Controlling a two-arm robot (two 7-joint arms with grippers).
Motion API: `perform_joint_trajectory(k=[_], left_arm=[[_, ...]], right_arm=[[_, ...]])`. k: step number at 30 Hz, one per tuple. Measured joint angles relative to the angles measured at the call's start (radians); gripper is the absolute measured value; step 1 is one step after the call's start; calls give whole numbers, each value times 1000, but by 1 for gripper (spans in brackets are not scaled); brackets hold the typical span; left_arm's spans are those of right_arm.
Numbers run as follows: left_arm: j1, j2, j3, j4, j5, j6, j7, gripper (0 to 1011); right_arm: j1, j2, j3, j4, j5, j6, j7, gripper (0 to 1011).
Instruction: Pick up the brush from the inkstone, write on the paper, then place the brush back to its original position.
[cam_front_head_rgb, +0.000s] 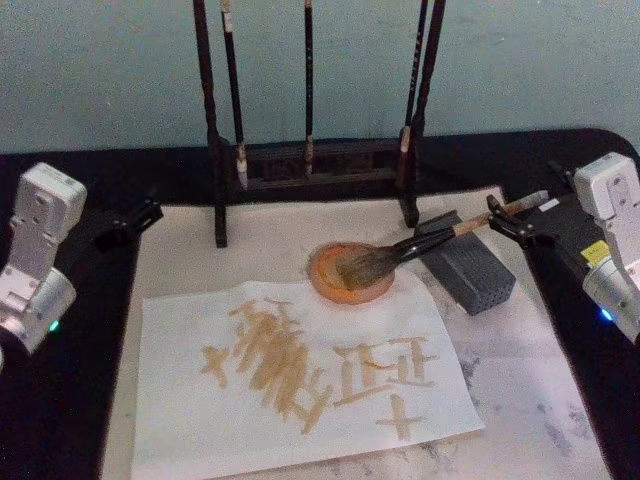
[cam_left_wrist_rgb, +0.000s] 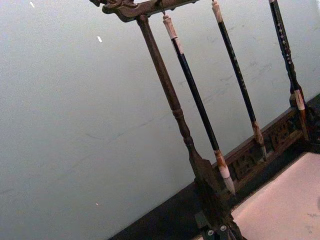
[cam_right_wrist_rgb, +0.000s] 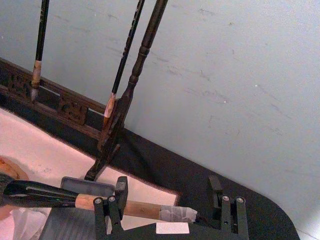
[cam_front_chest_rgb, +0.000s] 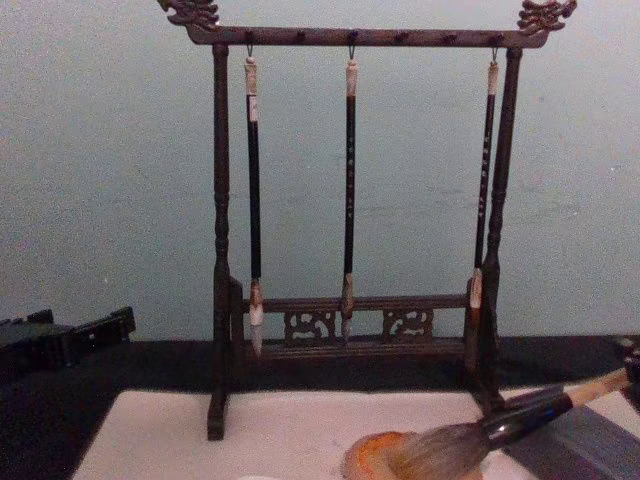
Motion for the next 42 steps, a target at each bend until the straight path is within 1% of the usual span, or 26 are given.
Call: perform_joint_trajectory(k=[42], left_arm=[[0,0,0,0,0,0,0,1002]], right_arm=[[0,0,0,0,0,0,0,1008]])
